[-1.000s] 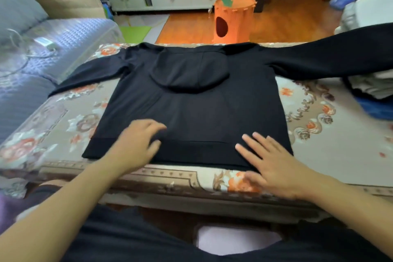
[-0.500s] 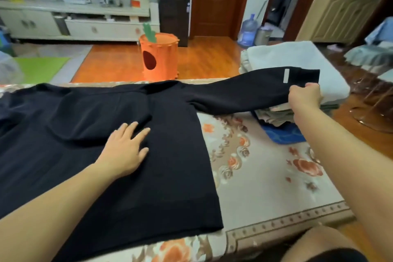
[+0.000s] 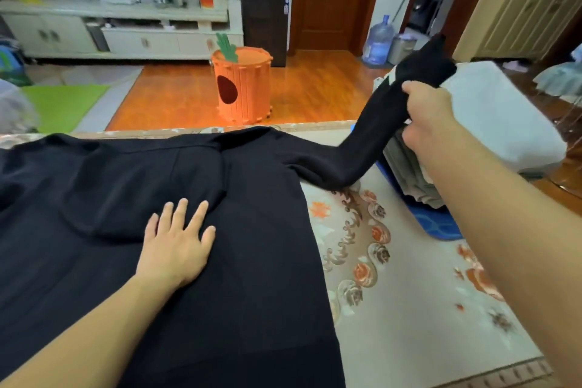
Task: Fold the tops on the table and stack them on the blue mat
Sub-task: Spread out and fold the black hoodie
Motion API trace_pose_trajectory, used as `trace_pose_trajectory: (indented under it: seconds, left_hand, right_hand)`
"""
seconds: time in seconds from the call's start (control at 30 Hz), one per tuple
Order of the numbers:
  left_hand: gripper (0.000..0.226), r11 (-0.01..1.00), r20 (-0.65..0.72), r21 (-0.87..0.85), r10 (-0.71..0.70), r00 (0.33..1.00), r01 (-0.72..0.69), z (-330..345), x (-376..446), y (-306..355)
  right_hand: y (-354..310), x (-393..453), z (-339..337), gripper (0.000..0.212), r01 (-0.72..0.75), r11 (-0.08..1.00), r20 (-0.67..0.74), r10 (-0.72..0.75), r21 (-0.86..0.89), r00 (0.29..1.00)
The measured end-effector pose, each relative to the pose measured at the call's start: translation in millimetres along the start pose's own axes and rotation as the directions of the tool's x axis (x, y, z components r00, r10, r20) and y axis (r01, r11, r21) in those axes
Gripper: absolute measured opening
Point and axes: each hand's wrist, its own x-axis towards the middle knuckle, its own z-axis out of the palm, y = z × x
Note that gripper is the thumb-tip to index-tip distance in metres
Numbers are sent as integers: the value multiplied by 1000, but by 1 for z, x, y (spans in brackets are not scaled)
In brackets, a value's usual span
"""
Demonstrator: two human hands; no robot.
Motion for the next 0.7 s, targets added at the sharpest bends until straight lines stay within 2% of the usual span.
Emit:
trace_pose_trajectory:
  seconds: [0.07,0.1,0.2,0.27,0.3,0.33,0.37,0.4,0.43,0.47,0.5,0.53,0.57,0.6,0.63,0.67,0.7]
  left_hand:
    - [66,1000,34,-1,-11,999,11,-4,0,1]
    - [65,1000,59,-17,-15,998,16,-7,2,1]
    - [67,994,167,-108,-2,986,20,-21,13,-3]
    - [66,952,282,-302,39,959,50,-40,22,-13]
    - [61,856,335,-501,56,941,127,-53,26,-20]
    - [50,659,364,-714,60,930,237,-70,27,-28]
    - [40,382,357,-867,26,934,321,-85,26,-36]
    - [37,91,356,-929,-30,934,358,-97,24,-46]
    - [43,-181,391,-909,-52,919,376,-104,21,-57]
    - [54,-393,444,-827,-18,896,402,-108,15,-67]
    - [62,-502,491,-743,41,870,442,-111,6,-76]
    - [68,-514,527,-698,103,843,499,-110,-5,-83]
    - [69,-480,560,-680,148,815,555,-104,-16,-88]
    - [65,-435,590,-674,170,789,598,-97,-27,-91]
    - [55,-394,610,-683,156,777,615,-86,-35,-92]
    - [42,-369,616,-705,106,781,606,-75,-40,-93]
    - [35,-342,591,-751,34,806,565,-66,-42,-94]
  right_hand:
    - [-15,31,18,21,-76,997,12,76,31,997]
    - [-28,45,27,21,-66,998,17,66,18,998]
    - [-86,33,64,23,173,984,107,-177,42,978]
    - [-107,3,95,23,283,947,276,-316,153,908]
    - [-105,-12,115,24,305,941,394,-338,147,855]
    - [-100,-36,133,30,313,941,510,-333,128,793]
    - [-88,-60,145,36,334,939,631,-309,83,711]
    - [-70,-86,152,40,371,929,742,-252,5,621]
    - [-45,-111,154,41,481,872,838,-198,-86,509]
    - [-17,-138,147,43,606,783,924,-116,-140,363]
    - [15,-166,137,53,706,692,979,12,-153,201]
    - [48,-187,121,60,774,617,986,161,-142,53]
    - [79,-200,103,61,800,583,958,283,-137,-42]
    - [100,-207,88,56,802,573,933,356,-167,-60]
    - [120,-201,80,46,777,593,941,338,-212,-2]
    - [131,-189,76,34,747,606,956,254,-274,145]
    - [141,-168,77,24,728,581,923,121,-363,364]
